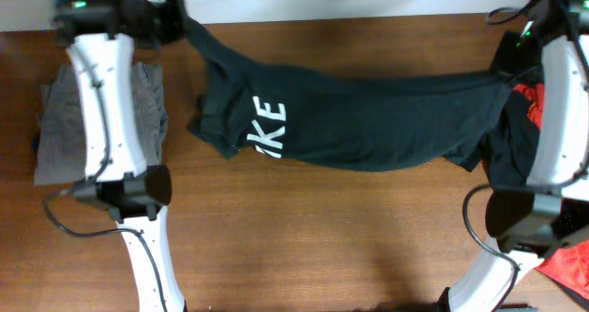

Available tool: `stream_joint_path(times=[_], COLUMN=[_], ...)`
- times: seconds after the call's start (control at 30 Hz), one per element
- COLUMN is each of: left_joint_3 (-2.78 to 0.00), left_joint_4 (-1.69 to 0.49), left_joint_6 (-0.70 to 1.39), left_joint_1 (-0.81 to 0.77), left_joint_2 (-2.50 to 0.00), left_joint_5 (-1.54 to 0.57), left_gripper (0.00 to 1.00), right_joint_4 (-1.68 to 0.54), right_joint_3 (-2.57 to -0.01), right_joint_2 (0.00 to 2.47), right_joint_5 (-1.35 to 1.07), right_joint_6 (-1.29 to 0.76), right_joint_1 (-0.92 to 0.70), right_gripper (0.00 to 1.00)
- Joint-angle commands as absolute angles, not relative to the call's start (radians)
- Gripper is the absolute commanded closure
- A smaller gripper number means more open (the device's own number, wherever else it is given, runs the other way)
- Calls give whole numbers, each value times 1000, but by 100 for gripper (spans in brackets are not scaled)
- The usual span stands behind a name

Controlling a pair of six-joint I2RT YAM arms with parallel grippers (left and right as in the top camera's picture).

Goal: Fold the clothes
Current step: 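Lift the sweatshirt high with both grippers and shake it out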

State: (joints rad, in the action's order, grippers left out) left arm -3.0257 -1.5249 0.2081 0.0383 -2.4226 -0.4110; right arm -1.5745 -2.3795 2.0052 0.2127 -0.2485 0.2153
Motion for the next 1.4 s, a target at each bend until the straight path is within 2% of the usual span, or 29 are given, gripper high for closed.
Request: stream_joint_path(times=[0.0,0.47,0.73,0.9,1.1,1.37], left_joint_3=[-3134,-3138,-3137,-3123,-3076,-2821], left_joint_4=[-1550,-1549,-1687,-1687,-1687,-1631], left_joint_6=[189,134,111,110,111,80], left_joint_1=[108,266,269,269,268,210], left_joint_2=[-2366,-2042,-1892,-1847,-1852,-1925], left_joint_5=[-423,-435,-219,-214,-163,-163], left_gripper=[100,100,100,100,100,100], right_joint_4=[-1590,-1587,-1588,-1612,-1620,-1637], right_joint_3=[-2494,-2634,-2635,-2635,-2635,-2634], right_joint_2=[1869,1687,1571,1536,1588,1795], right_joint_5=[209,209,150,134,129,24], right_joint_6=[-236,-195,-153,-141,-135,-83], right_joint_1=[225,225,224,224,224,224], right_gripper=[96,96,96,96,96,96])
